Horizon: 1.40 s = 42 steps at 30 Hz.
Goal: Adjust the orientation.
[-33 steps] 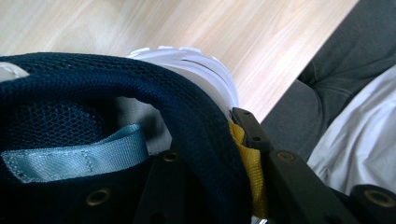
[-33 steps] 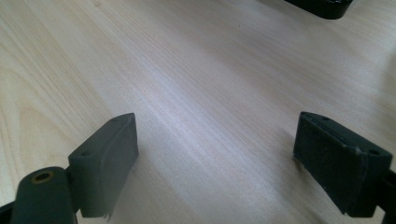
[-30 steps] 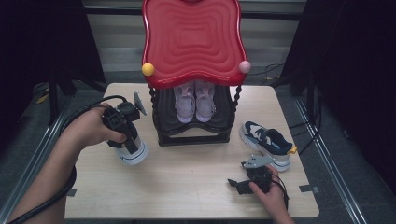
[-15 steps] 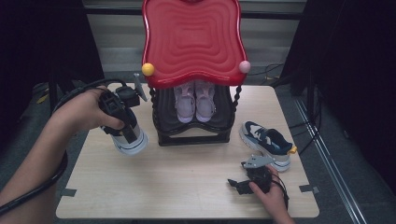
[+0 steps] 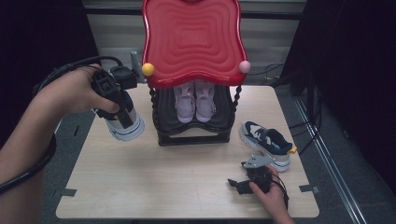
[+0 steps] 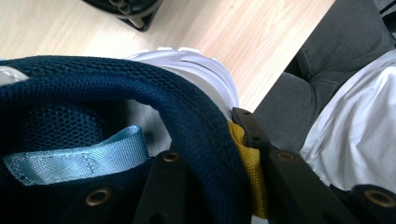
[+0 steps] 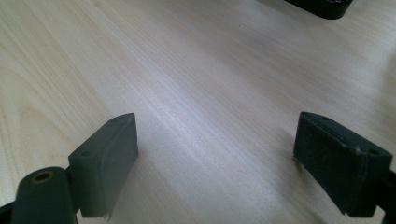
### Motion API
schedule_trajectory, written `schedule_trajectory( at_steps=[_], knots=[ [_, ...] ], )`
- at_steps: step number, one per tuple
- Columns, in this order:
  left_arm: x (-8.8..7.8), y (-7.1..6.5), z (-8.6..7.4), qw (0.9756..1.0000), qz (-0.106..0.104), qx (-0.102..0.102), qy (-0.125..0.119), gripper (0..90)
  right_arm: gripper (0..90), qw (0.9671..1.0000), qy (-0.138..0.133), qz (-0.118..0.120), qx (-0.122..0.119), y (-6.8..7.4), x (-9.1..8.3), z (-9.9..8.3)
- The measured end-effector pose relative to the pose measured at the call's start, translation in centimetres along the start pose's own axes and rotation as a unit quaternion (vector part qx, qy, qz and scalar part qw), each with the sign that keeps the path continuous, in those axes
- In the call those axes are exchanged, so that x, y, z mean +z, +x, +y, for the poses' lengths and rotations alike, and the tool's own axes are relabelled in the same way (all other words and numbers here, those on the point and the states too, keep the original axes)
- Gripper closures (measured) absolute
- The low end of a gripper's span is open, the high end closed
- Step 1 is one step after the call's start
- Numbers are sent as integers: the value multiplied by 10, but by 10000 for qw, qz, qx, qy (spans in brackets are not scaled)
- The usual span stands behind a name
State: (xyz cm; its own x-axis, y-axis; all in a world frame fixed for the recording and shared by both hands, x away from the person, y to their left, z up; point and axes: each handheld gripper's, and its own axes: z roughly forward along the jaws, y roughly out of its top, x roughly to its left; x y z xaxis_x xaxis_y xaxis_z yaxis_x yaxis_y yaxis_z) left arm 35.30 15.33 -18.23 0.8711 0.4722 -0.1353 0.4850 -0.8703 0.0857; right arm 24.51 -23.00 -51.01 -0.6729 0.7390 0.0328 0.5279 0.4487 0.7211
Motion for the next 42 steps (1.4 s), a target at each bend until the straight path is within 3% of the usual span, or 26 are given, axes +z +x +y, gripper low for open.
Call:
schedule_trajectory(
  at_steps=[2,3,7,13,22,29,42],
  knots=[
    [-6,-2,1,9999,33,-37,-109,760,132,10000,7,4,12,0,0,0],
    [-10,-2,3,10000,52,50,-57,760,132,10000,9,4,14,0,0,0],
    [-23,-6,7,9998,177,30,-93,760,132,10000,9,3,14,0,0,0],
    [-44,-14,15,9993,290,166,-162,759,132,10000,6,4,17,0,0,0],
    [-67,-28,26,9967,674,399,-188,758,132,10000,5,4,14,0,0,0],
    [-80,-36,33,9930,902,705,-279,757,132,10000,-3,3,15,0,0,0],
    [-93,-50,54,9780,1487,1402,-413,757,132,10000,-4,3,14,0,0,0]
  ],
)
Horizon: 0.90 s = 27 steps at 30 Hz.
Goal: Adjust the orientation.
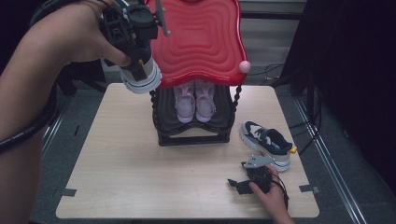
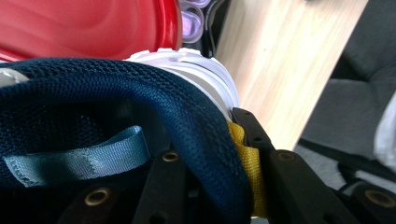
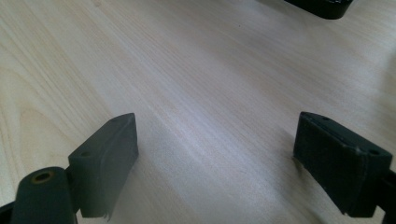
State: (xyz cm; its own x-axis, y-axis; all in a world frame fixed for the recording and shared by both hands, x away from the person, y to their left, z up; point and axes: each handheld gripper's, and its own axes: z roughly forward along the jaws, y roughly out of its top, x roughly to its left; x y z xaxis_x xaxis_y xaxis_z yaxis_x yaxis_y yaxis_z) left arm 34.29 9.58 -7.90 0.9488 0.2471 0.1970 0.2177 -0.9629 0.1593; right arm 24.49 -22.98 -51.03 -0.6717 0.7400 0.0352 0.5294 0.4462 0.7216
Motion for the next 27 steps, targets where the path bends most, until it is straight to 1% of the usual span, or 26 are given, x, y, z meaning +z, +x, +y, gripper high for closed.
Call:
schedule_trajectory(
  at_steps=[2,3,6,7,9,11,14,17,18,21,23,24,25,27],
  knots=[
    [-1,-1,4,9999,78,110,25,757,132,10000,-1,-1,-2,0,0,0],
    [-2,-1,5,9999,100,107,7,757,132,10000,-1,0,-1,0,0,0],
    [-3,-2,11,9996,140,252,14,757,132,10000,0,0,-1,0,0,0],
    [-3,-3,13,9995,187,260,26,757,132,10000,-1,0,-1,0,0,0],
    [-4,-3,17,9988,273,394,40,757,132,10000,-2,-1,0,0,0,0],
    [-4,-3,21,9985,320,445,45,757,132,10000,0,0,0,0,0,0],
    [-4,-2,27,9974,429,579,53,757,132,10000,0,0,0,0,0,0],
    [-2,0,32,9967,496,646,53,757,132,10000,0,0,-1,0,0,0],
    [-1,0,33,9966,517,634,20,756,132,10000,0,0,0,0,0,0],
    [1,3,38,9954,601,751,20,756,132,10000,0,0,0,0,0,0],
    [5,3,42,9950,656,747,-38,756,132,10000,-1,0,-1,0,0,0],
    [5,5,44,9944,659,820,29,756,132,10000,-1,-1,-1,0,0,0],
    [7,5,46,9944,687,799,-22,755,132,10000,-1,0,0,0,0,0],
    [9,7,50,9940,700,839,-29,755,132,10000,-1,0,0,0,0,0]
  ],
)
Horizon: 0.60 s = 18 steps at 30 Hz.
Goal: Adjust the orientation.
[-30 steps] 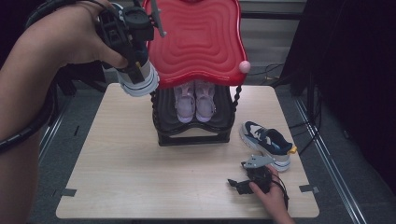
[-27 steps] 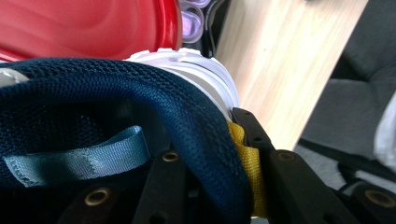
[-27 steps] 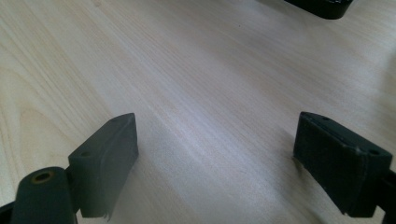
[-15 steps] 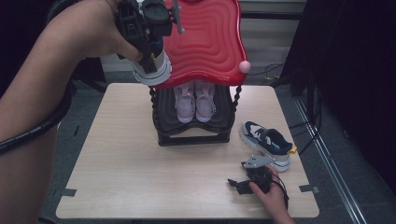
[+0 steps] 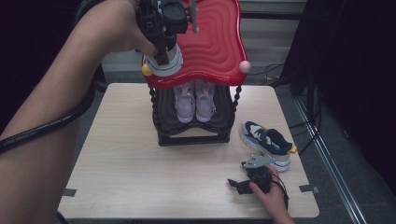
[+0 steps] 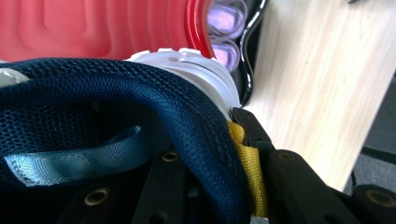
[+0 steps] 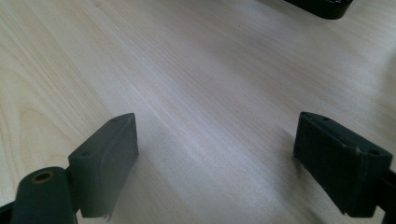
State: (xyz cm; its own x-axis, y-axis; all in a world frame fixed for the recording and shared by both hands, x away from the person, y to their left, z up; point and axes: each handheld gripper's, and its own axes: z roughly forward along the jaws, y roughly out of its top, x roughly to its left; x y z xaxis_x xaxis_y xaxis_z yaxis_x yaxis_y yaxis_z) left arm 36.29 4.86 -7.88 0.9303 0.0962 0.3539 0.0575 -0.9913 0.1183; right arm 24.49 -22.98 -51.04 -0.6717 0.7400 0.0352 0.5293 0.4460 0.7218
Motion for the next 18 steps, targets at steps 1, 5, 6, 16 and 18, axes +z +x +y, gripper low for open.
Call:
schedule_trajectory(
  at_steps=[1,5,6,16,18],
  knots=[
    [2,1,2,10000,17,1,-16,755,132,10000,0,0,-1,0,0,0],
    [11,5,9,10000,13,93,-9,754,132,10000,0,0,-2,0,0,0],
    [13,7,11,9999,19,116,7,754,132,10000,1,0,-1,0,0,0],
    [34,18,28,9994,160,307,80,748,132,10000,0,1,-1,0,0,0],
    [38,20,31,9993,179,310,112,747,132,10000,7,5,-4,0,0,0]
  ],
)
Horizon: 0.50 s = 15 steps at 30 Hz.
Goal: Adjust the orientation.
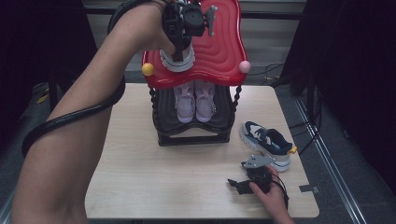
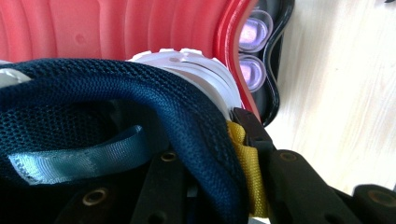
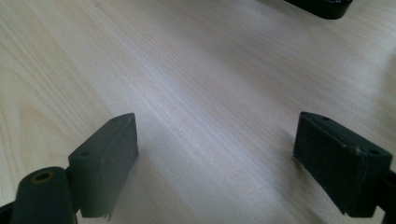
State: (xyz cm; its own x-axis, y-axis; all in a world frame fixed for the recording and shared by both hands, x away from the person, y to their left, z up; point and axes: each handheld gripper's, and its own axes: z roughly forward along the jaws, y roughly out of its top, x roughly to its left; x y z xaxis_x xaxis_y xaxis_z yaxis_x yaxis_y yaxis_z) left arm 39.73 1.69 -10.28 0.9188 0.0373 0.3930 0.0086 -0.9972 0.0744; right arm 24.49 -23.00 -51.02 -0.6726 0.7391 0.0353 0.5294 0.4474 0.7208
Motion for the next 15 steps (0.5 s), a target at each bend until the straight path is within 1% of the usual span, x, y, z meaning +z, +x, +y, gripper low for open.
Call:
schedule_trajectory(
  at_steps=[2,5,8,9,12,15],
  knots=[
    [3,3,2,10000,34,-18,-14,747,132,10000,0,0,-1,0,0,0],
    [8,6,5,10000,14,1,43,747,132,10000,1,0,0,0,0,0],
    [12,8,8,10000,-7,32,14,745,132,10000,0,0,-1,0,0,0],
    [13,9,9,10000,-21,86,29,745,132,10000,0,0,-1,0,0,0],
    [15,9,12,9999,-43,109,-5,743,132,10000,-1,1,0,0,0,0],
    [17,11,13,9999,-14,151,-8,741,132,10000,0,1,0,0,0,0]
  ],
)
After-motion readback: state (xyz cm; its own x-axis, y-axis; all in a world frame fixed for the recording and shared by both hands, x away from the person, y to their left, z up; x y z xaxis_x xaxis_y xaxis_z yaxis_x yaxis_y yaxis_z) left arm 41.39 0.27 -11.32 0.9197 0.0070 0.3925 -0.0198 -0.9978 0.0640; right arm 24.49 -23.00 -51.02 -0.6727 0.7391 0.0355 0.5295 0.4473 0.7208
